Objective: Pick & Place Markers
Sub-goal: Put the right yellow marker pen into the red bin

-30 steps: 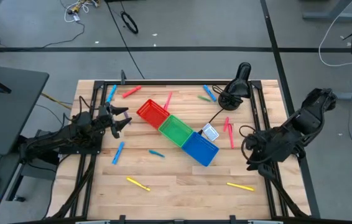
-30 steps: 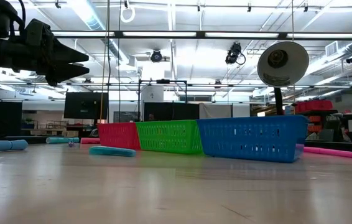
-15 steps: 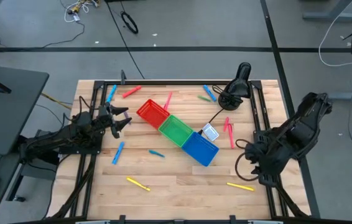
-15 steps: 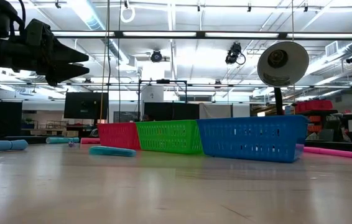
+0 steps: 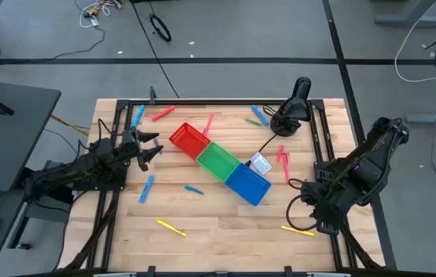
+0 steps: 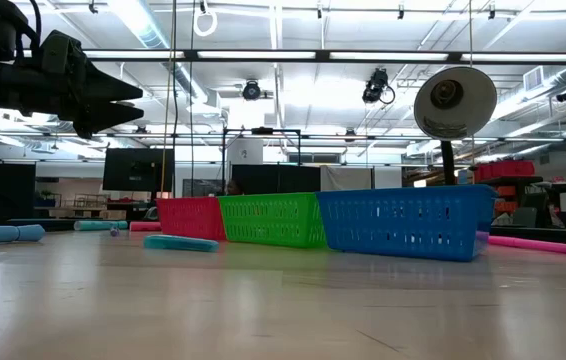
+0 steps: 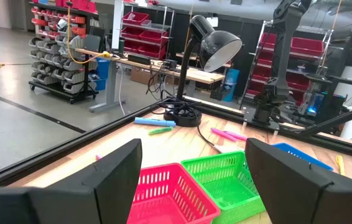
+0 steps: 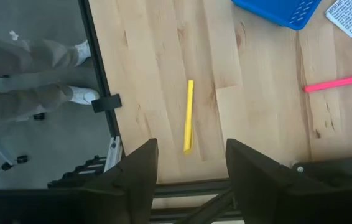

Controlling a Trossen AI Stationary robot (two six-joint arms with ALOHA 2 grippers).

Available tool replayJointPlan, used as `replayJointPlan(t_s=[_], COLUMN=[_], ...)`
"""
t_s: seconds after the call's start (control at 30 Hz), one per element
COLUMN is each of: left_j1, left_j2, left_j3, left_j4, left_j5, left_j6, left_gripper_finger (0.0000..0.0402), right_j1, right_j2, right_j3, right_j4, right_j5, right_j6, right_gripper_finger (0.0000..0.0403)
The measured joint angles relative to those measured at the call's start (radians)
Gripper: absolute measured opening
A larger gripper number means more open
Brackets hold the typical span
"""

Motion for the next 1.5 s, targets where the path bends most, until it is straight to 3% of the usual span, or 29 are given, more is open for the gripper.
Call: replayJointPlan(t_s=[0.4, 0.87, 1.03, 1.5], left_j1=[0.0, 0.0, 0.0, 0.0], left_j2=[0.0, 0.0, 0.0, 0.0], left_j3=[0.0, 0.0, 0.0, 0.0], left_j4=[0.0, 0.0, 0.0, 0.0], left_j5=[0.0, 0.0, 0.0, 0.0], left_j6=[0.0, 0.0, 0.0, 0.0], left_gripper_finger=[0.0291, 0.0291, 0.0291, 0.0291], right_j1=[0.0, 0.029, 0.038, 0.04], right_j2=[0.009, 0.171, 0.172, 0.172], right_j3=[-0.002, -0.005, -0.057, -0.198], right_j4=[-0.007, 0.017, 0.105, 0.137], right_j5=[0.009, 0.062, 0.061, 0.042], right_j6=[0.047, 0.046, 0.08, 0.119], right_gripper_finger=[0.0192, 0.0192, 0.0192, 0.0192])
